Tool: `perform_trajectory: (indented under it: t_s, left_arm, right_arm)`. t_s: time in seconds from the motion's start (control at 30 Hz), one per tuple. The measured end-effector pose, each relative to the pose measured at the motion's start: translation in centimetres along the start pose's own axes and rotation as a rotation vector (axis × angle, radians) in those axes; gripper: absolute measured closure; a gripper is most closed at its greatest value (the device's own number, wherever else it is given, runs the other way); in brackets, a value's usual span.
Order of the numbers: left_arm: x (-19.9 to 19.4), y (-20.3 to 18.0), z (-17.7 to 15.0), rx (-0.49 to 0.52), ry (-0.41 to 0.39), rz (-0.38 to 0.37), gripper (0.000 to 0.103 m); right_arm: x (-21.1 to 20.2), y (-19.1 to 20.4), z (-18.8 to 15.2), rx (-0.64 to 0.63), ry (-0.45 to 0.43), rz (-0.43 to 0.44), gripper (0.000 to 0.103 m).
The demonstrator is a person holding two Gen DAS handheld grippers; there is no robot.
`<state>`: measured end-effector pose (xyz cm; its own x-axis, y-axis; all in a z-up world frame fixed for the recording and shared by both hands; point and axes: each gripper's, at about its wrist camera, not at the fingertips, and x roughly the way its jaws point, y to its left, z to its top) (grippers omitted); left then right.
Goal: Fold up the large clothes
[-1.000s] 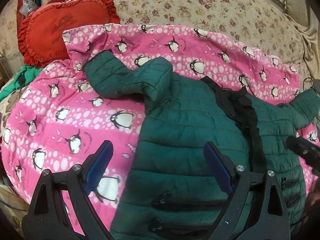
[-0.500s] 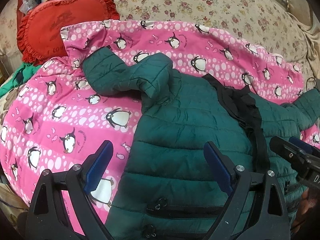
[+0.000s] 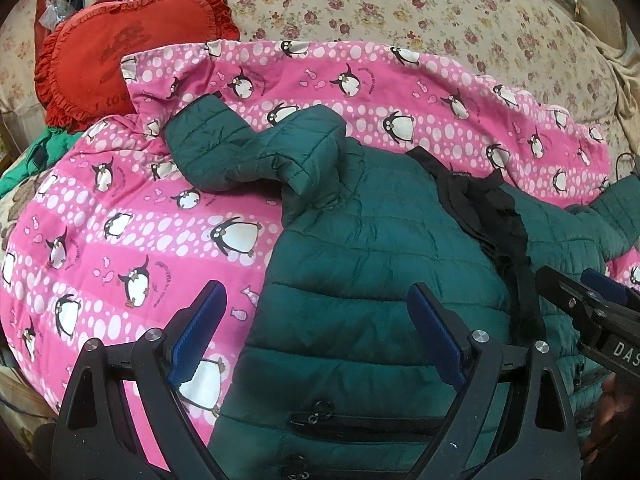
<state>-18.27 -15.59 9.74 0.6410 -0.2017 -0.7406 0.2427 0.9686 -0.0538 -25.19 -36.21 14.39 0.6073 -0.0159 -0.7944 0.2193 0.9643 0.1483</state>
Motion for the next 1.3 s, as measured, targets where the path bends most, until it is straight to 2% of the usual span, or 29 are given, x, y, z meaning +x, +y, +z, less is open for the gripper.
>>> perform_trajectory:
  t_s: [0.33, 0.67, 0.77, 1.3]
  left_arm:
    - [0.2, -0.7, -0.3, 0.015, 0.0, 0.006, 0.011]
    - [0.4, -0.2, -0.3, -0.016, 0.01, 0.007, 0.011]
    - [0.5, -0.3, -0.4, -0.005, 0.006, 0.028, 0.011]
    - [1.4, 0.3, -0.7, -0.031, 0.021, 0.029, 0.011]
  right_arm:
    - [0.4, -0.4, 0.0, 0.006, 0.007, -0.017, 0.008]
    - [0.8, -0.8, 0.0, 0.021, 0.016, -0.024, 0.008]
    - [1.1, -0.7, 0.0, 0.017, 0.024, -0.029, 0.008]
    - [2.4, 0.2, -0.1, -0.005, 0.058, -0.038, 0.008]
